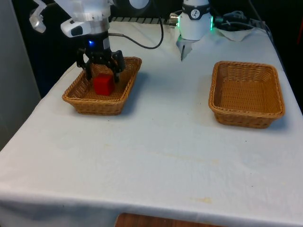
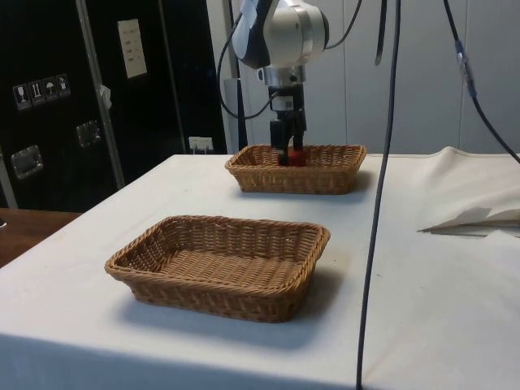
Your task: Pick up the red cube and place it into the right basket.
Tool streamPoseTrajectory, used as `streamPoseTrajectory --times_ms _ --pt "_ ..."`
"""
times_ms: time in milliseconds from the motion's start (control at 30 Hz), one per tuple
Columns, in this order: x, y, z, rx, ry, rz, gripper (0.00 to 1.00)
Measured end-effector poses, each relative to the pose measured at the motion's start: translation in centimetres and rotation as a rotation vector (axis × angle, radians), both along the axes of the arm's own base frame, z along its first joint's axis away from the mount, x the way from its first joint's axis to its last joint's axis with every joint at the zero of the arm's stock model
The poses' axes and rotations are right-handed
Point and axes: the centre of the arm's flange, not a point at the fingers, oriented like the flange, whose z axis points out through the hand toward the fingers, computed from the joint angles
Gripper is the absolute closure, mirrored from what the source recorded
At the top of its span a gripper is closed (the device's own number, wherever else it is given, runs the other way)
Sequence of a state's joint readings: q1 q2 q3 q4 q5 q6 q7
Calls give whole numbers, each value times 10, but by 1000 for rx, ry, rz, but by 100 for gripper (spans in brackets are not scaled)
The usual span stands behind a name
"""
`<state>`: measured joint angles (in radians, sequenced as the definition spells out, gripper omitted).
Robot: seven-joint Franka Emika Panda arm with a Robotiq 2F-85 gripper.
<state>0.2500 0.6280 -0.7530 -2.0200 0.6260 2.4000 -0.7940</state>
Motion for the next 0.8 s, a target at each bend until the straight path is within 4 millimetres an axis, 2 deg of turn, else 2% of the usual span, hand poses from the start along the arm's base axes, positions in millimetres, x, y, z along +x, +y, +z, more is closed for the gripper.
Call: streamPoseTrajectory --times_ms 400,800 --pt "2 -4 35 41 -12 4 0" --pt "7 10 67 73 -10 25 0"
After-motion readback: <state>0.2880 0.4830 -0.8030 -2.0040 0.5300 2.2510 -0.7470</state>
